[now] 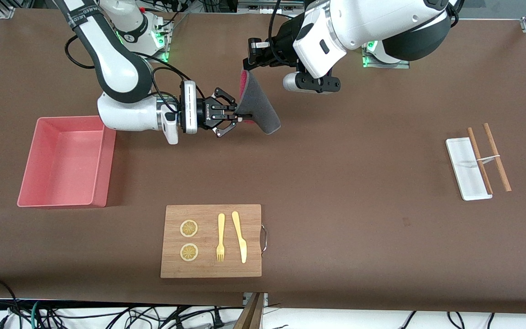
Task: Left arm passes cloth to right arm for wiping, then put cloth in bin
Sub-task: 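Grasp the cloth with the right gripper while the left gripper releases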
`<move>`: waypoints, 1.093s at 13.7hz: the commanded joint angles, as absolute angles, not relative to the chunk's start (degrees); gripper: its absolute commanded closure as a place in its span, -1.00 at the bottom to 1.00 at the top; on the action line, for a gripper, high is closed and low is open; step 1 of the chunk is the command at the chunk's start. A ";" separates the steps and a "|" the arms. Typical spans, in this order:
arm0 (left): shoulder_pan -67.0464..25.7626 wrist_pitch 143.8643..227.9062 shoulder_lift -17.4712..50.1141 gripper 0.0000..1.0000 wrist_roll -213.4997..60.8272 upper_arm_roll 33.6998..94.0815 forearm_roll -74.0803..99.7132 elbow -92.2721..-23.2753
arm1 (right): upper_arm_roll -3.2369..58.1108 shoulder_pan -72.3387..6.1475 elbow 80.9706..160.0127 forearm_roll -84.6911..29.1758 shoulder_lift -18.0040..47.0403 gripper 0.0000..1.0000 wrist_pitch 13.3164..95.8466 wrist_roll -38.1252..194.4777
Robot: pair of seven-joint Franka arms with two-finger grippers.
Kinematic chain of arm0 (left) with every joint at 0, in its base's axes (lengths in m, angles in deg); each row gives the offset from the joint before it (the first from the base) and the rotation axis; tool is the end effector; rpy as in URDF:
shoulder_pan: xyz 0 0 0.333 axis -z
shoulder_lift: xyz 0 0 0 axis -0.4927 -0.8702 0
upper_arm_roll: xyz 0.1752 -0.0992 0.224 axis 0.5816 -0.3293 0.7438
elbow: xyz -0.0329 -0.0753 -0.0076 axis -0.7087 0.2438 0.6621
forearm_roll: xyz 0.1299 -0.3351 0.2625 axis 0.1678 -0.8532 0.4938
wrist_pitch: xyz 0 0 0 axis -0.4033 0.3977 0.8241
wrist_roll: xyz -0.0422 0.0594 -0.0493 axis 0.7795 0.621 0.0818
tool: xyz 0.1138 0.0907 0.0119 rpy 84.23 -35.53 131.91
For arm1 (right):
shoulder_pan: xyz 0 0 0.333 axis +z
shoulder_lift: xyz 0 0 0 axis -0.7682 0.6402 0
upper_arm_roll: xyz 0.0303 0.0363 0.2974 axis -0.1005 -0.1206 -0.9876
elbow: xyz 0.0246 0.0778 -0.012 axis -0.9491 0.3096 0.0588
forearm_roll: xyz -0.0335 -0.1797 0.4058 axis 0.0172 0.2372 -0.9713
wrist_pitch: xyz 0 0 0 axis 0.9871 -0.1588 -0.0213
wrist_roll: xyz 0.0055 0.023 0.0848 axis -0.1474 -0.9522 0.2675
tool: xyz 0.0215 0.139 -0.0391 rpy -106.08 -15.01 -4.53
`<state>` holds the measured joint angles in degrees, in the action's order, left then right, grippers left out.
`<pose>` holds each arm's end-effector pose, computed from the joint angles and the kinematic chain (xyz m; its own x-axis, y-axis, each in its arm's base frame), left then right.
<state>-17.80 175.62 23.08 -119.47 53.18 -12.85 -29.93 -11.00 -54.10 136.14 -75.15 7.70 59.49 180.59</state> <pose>0.5496 -0.4793 0.6093 0.9187 0.1284 -0.3734 0.3517 -0.6960 0.6260 0.5418 0.3849 0.3103 0.2878 0.2681 0.9194 0.9495 0.0453 -0.3105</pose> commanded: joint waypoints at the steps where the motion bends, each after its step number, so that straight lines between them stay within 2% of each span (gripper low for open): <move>1: -16.95 175.77 22.25 1.00 -120.33 53.56 -13.44 -27.94 | -11.41 -53.97 136.43 -76.17 6.00 1.00 60.69 179.49; 2: -16.95 175.69 22.34 -0.45 -119.99 53.65 -12.91 -28.11 | -11.41 -53.97 136.43 -76.08 5.91 1.00 60.60 178.27; 3: -17.12 175.60 22.34 -0.99 -119.72 53.83 -12.73 -28.11 | -11.41 -53.97 136.43 -75.47 5.65 1.00 60.51 176.78; 7: -17.21 174.02 22.87 -1.00 -120.07 53.56 -8.44 -27.94 | -11.32 -54.50 135.99 -69.68 3.72 1.00 59.03 169.75; 11: -19.05 164.90 23.13 -1.00 -119.63 53.92 1.57 -27.49 | -10.19 -57.66 135.99 -60.90 1.78 1.00 53.06 165.62; 15: -25.02 154.79 24.19 -1.00 -115.71 54.09 12.81 -27.67 | -6.41 -58.45 136.17 -51.84 0.20 1.00 48.39 160.44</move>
<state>-22.61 158.91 23.42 -118.67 54.24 8.25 -28.24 -7.41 -57.65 135.57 -55.46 2.15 50.43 164.02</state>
